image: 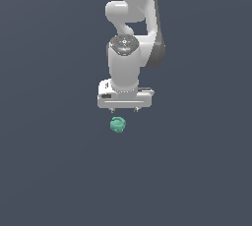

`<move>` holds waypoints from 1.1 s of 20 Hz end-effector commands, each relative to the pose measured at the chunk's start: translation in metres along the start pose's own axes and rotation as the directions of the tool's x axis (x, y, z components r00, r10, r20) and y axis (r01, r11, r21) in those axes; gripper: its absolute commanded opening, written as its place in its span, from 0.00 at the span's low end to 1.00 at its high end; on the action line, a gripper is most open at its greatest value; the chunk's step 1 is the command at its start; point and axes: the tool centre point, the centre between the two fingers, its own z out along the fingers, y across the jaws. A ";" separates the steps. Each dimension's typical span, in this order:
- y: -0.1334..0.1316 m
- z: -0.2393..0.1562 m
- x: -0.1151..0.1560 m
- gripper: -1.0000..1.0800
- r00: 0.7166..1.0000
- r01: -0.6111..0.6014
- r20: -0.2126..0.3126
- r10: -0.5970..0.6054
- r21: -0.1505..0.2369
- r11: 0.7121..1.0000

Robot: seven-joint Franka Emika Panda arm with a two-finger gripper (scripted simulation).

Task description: Pick up the object and move it to a goal position.

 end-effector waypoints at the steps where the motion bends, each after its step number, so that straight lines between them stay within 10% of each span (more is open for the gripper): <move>1: 0.000 0.000 0.000 0.96 1.000 0.000 0.000 0.000 0.000 1.000; 22: 0.007 0.010 -0.001 0.96 0.999 -0.041 -0.002 0.041 -0.014 0.999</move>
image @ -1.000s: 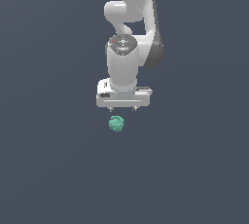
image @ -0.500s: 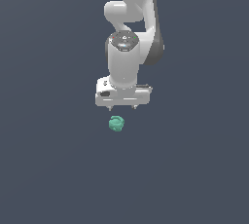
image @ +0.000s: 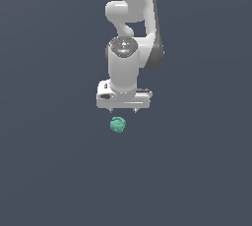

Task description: Pick up the object and move it to a goal position.

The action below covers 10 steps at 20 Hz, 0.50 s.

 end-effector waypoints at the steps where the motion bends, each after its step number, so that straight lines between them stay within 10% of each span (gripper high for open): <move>1: 0.002 0.009 0.000 0.96 0.999 -0.042 0.001 0.042 0.004 0.999; 10: 0.011 0.051 -0.004 0.96 0.967 -0.255 0.003 0.255 0.019 0.967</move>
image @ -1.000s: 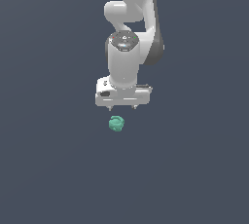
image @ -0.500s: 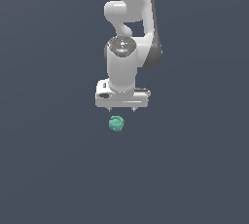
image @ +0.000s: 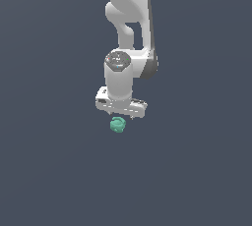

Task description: Pick up the object and move it to a goal position.

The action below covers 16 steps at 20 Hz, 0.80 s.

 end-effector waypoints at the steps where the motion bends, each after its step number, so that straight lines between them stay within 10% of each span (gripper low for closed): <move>1: 0.003 0.010 -0.001 0.96 0.999 -0.055 -0.001 0.055 0.003 0.999; 16: 0.009 0.033 -0.002 0.96 0.990 -0.140 0.000 0.140 0.005 0.990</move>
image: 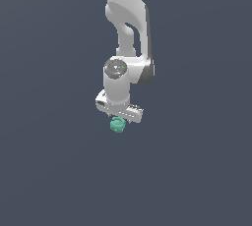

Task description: Pick up the object and move it to a goal position.

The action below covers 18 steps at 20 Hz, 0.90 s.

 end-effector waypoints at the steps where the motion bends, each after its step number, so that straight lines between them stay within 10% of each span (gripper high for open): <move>1: 0.000 0.007 0.000 0.96 1.000 0.000 0.001 0.000 0.000 1.000; 13: 0.000 0.048 0.000 0.96 1.000 -0.006 0.000 0.006 0.000 1.000; 14: 0.000 0.048 0.000 0.00 1.000 -0.006 0.000 0.006 0.000 1.000; 18: 0.000 0.048 0.000 0.00 1.000 -0.006 0.000 0.006 0.000 1.000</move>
